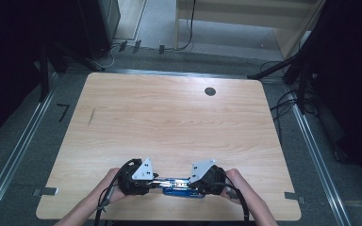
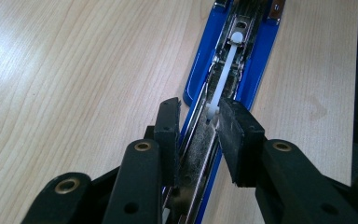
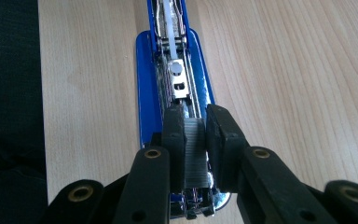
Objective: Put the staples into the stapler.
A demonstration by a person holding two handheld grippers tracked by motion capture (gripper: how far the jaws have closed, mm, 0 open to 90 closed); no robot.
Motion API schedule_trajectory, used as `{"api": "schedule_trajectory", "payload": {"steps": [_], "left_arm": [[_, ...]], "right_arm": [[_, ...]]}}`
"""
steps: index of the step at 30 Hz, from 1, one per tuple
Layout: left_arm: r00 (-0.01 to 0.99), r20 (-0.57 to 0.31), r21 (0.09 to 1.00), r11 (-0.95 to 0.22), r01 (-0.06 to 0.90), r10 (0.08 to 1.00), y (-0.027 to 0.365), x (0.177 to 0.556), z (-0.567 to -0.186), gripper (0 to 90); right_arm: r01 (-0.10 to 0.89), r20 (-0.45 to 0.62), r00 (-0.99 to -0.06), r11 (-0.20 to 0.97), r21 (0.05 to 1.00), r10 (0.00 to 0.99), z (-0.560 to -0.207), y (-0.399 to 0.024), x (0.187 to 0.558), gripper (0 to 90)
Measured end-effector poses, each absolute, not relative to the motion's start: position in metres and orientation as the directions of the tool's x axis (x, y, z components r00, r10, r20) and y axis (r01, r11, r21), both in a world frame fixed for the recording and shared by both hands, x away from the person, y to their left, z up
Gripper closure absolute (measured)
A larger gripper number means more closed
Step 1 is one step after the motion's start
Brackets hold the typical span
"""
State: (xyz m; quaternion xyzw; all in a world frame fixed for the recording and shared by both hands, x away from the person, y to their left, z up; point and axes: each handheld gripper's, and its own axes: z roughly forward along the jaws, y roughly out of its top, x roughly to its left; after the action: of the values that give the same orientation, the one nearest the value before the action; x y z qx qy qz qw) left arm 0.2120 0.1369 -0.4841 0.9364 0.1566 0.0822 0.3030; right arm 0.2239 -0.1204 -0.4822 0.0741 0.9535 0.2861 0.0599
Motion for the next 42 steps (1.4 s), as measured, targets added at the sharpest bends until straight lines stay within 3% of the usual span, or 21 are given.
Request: {"api": "schedule_trajectory", "payload": {"steps": [42], "left_arm": [[0.937,0.054,0.594,-0.765,0.249,0.346,0.1369,0.2123,-0.4842,70.0]], "right_arm": [[0.006,-0.115,-0.991,0.870,0.494,0.072,-0.4804,-0.1287,0.2238,78.8]]}}
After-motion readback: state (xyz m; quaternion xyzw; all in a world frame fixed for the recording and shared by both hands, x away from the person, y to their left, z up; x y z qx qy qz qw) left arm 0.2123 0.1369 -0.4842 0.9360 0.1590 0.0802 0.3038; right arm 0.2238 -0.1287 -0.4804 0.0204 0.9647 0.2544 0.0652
